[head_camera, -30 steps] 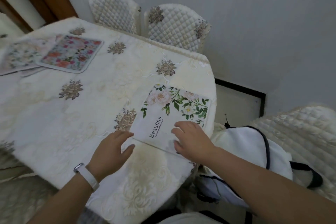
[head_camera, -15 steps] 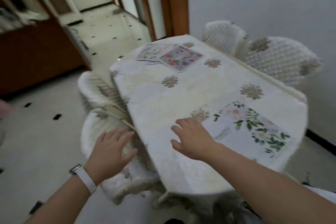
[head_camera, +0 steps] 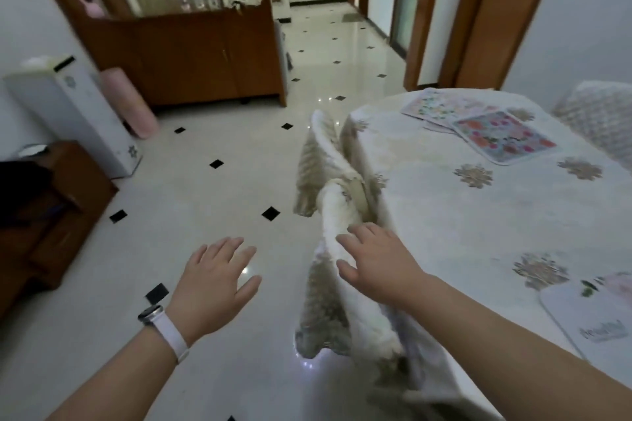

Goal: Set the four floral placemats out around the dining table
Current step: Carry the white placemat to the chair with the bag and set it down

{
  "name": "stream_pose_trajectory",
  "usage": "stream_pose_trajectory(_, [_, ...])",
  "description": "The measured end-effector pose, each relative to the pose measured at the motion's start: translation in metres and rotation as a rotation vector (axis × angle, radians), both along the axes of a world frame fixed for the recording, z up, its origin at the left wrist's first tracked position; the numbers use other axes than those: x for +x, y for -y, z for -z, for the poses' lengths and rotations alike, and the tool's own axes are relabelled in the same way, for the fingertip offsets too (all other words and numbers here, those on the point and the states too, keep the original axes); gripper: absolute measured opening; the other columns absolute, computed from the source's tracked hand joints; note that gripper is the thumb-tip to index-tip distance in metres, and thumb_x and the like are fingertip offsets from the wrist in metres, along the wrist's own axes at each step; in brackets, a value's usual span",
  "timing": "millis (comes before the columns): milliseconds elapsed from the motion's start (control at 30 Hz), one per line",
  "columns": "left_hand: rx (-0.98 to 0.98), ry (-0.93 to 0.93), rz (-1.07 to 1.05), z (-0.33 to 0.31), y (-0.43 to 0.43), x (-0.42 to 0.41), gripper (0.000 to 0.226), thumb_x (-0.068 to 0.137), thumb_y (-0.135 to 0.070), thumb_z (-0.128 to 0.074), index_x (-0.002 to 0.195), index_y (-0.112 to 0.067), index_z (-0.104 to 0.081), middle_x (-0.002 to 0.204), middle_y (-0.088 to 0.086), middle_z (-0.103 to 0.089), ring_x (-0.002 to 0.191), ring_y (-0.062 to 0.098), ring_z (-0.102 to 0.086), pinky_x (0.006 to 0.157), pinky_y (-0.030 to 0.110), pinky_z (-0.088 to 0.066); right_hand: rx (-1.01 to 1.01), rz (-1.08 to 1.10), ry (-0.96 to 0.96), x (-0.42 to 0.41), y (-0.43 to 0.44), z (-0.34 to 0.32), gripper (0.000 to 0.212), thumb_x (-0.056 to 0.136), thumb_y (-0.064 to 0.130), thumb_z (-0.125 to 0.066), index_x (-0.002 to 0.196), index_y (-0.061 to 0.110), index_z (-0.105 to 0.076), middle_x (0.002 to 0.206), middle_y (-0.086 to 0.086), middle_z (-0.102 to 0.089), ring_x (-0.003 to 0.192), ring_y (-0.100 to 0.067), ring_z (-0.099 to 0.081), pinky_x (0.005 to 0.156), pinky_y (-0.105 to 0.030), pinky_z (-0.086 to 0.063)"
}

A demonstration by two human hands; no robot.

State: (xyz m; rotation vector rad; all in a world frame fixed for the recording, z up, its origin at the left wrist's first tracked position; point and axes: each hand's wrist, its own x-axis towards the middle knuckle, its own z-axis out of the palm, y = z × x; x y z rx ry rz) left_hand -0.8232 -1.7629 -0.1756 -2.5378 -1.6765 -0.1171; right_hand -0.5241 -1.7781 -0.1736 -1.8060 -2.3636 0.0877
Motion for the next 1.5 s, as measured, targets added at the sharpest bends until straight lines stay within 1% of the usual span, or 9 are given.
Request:
stream_pose_trajectory(133, [-0.036, 0.016, -0.049, 0.007, -0.032, -0.094, 0.057, 0.087, -0.056, -0.037, 0.128, -0.024, -0.059, 0.134, 0.005, -0.059, 0.125, 0.028, -0.054, 0.101, 0.05, -0.041, -0.055, -0.06, 0.027, -0.099, -0.05, -0.006, 0.063, 0.084, 0.05, -0.026, 0.132, 0.02, -0.054, 0.136, -0.007, -0.053, 0.126, -0.029, -0.046, 0.102, -0.041, -0.037])
stream_pose_trajectory(333, [-0.075, 0.109, -0.14, 0.002, -0.071, -0.197, 0.062, 0.087, -0.059, -0.031, 0.135, -0.026, -0.053, 0.141, 0.003, -0.053, 0.134, 0.026, -0.043, 0.109, 0.048, -0.031, -0.042, -0.105, 0.029, -0.205, -0.105, -0.019, 0.059, 0.084, 0.052, -0.031, 0.123, 0.019, -0.06, 0.132, -0.009, -0.058, 0.123, -0.03, -0.052, 0.097, -0.043, -0.042])
stream_pose_trajectory(433, [-0.065, 0.145, -0.148, 0.002, -0.092, -0.223, 0.065, 0.087, -0.06, -0.028, 0.136, -0.026, -0.052, 0.142, 0.002, -0.051, 0.134, 0.025, -0.042, 0.109, 0.046, -0.029, -0.066, -0.12, 0.074, -0.23, -0.131, -0.028, 0.068, 0.083, 0.056, -0.021, 0.132, 0.022, -0.053, 0.143, -0.006, -0.048, 0.133, -0.027, -0.041, 0.105, -0.04, -0.034])
stream_pose_trajectory(567, [-0.07, 0.185, -0.176, 0.004, -0.119, -0.239, 0.065, 0.087, -0.06, -0.029, 0.138, -0.026, -0.049, 0.143, -0.001, -0.049, 0.135, 0.021, -0.04, 0.111, 0.04, -0.026, -0.05, -0.122, 0.095, -0.243, -0.172, -0.034, 0.065, 0.088, 0.056, -0.023, 0.138, 0.024, -0.048, 0.149, -0.003, -0.042, 0.137, -0.024, -0.035, 0.109, -0.038, -0.029])
stream_pose_trajectory(733, [-0.031, 0.113, -0.146, 0.013, -0.166, -0.251, 0.056, 0.086, -0.049, -0.045, 0.129, -0.016, -0.059, 0.129, 0.008, -0.061, 0.121, 0.028, -0.054, 0.101, 0.047, -0.042, -0.084, -0.134, 0.112, -0.259, -0.231, -0.023, 0.051, 0.097, 0.05, -0.037, 0.139, 0.023, -0.047, 0.148, -0.002, -0.041, 0.137, -0.023, -0.035, 0.109, -0.036, -0.026])
stream_pose_trajectory(1000, [-0.055, 0.061, -0.178, 0.02, -0.306, -0.265, 0.053, 0.087, -0.051, -0.044, 0.124, -0.018, -0.062, 0.131, 0.006, -0.06, 0.129, 0.029, -0.048, 0.104, 0.046, -0.039, -0.088, -0.178, 0.034, -0.282, -0.368, 0.002, 0.062, 0.089, 0.054, -0.023, 0.127, 0.021, -0.058, 0.14, -0.004, -0.052, 0.131, -0.026, -0.045, 0.105, -0.039, -0.035])
stream_pose_trajectory(1167, [-0.071, 0.138, -0.21, 0.005, -0.415, -0.244, 0.059, 0.089, -0.057, -0.035, 0.136, -0.025, -0.052, 0.143, -0.001, -0.05, 0.138, 0.022, -0.037, 0.111, 0.038, -0.027, -0.047, -0.165, -0.024, -0.266, -0.465, -0.017, 0.054, 0.088, 0.05, -0.033, 0.12, 0.019, -0.063, 0.129, -0.007, -0.061, 0.12, -0.029, -0.055, 0.097, -0.041, -0.044])
stream_pose_trajectory(1267, [-0.065, 0.174, -0.194, -0.006, -0.474, -0.228, 0.064, 0.088, -0.059, -0.029, 0.138, -0.026, -0.049, 0.147, -0.002, -0.045, 0.14, 0.02, -0.032, 0.112, 0.037, -0.023, -0.033, -0.17, -0.012, -0.25, -0.52, -0.031, 0.058, 0.088, 0.052, -0.029, 0.126, 0.02, -0.06, 0.133, -0.005, -0.058, 0.124, -0.028, -0.052, 0.1, -0.041, -0.042])
stream_pose_trajectory(1500, [-0.005, 0.143, -0.107, -0.011, -0.577, -0.215, 0.055, 0.088, -0.051, -0.04, 0.131, -0.021, -0.057, 0.138, 0.003, -0.055, 0.134, 0.026, -0.044, 0.106, 0.044, -0.035, -0.035, -0.108, 0.002, -0.23, -0.617, -0.037, 0.061, 0.089, 0.054, -0.025, 0.131, 0.022, -0.055, 0.137, -0.003, -0.055, 0.128, -0.025, -0.048, 0.103, -0.039, -0.038])
